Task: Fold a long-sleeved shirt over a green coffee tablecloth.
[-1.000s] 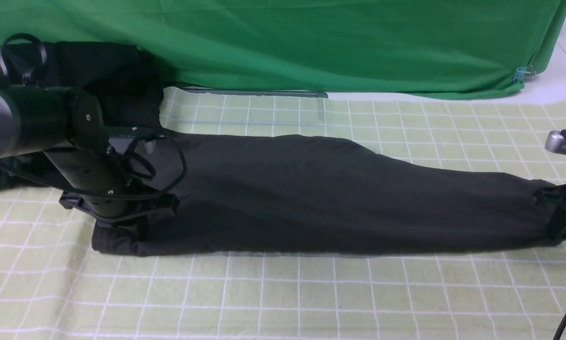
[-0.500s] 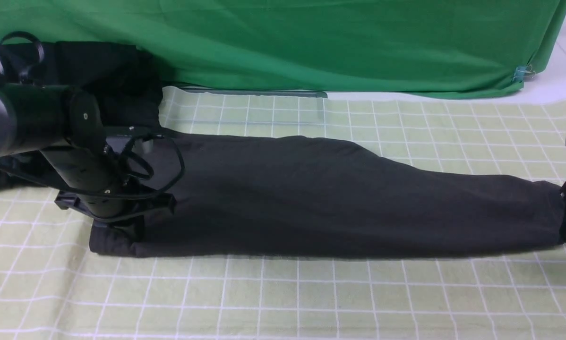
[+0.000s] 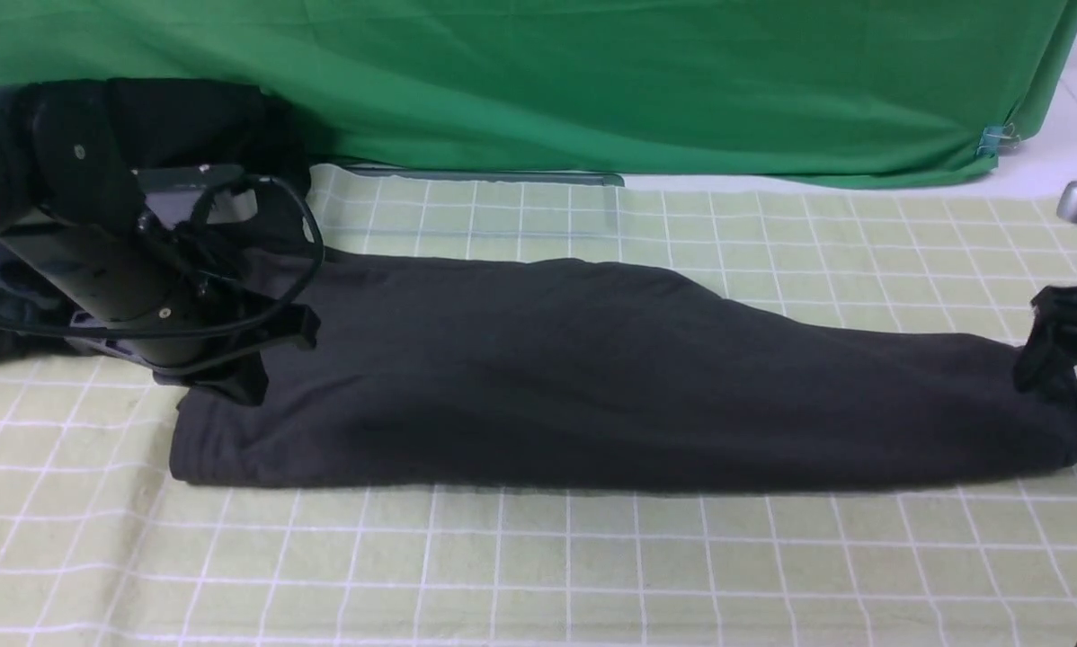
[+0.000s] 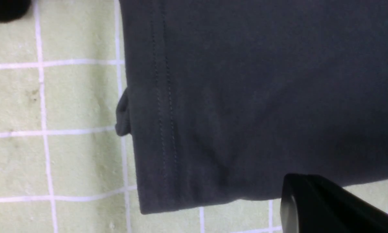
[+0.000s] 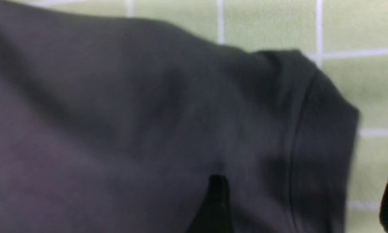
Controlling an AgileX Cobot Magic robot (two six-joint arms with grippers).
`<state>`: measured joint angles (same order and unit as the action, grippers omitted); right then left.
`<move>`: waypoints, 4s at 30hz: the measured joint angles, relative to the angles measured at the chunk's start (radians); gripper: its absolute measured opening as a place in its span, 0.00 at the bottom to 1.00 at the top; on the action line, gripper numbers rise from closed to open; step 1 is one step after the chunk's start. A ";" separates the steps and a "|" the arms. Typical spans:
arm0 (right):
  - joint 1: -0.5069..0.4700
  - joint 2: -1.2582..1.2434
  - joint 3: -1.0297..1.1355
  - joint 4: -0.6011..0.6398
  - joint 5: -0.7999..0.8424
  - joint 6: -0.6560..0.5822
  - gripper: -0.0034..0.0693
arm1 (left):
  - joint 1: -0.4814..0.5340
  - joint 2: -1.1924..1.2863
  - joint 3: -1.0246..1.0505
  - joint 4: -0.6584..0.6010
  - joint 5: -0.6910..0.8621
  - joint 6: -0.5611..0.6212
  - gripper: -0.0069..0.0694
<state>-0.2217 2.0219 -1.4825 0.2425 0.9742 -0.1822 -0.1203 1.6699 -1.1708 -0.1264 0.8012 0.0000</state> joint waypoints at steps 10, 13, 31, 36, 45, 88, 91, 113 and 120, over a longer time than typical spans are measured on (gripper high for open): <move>0.056 0.080 -0.032 -0.040 -0.010 -0.062 0.36 | 0.000 0.000 0.000 -0.009 0.003 0.000 0.09; 0.061 0.071 -0.032 -0.071 -0.003 -0.066 0.13 | 0.000 0.000 0.000 -0.010 0.015 0.000 0.09; 0.037 -0.194 -0.157 -0.243 0.191 0.071 0.06 | 0.014 -0.139 0.001 -0.003 0.014 0.000 0.09; 0.216 -0.254 -0.259 -0.163 0.234 0.112 0.06 | 0.035 -0.128 0.001 -0.001 -0.002 0.000 0.09; 0.600 -0.167 -0.392 -0.011 0.149 0.213 0.06 | 0.037 -0.117 0.001 0.016 -0.007 0.000 0.09; 0.709 -0.092 -0.407 -0.158 0.234 0.087 0.05 | 0.021 -0.055 -0.011 -0.295 -0.149 0.148 0.16; 0.660 -0.182 -0.230 -0.158 0.199 0.069 0.05 | -0.027 0.017 -0.034 -0.294 -0.155 0.156 0.29; 0.550 -0.333 0.083 -0.160 -0.043 0.058 0.04 | -0.110 0.265 -0.196 -0.217 -0.163 0.082 0.32; 0.550 -0.333 0.083 -0.160 -0.054 0.058 0.04 | -0.110 0.265 -0.205 -0.212 -0.135 0.108 0.10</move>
<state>0.3286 1.6892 -1.3993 0.0829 0.9204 -0.1244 -0.2305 1.9351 -1.3755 -0.3388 0.6658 0.1076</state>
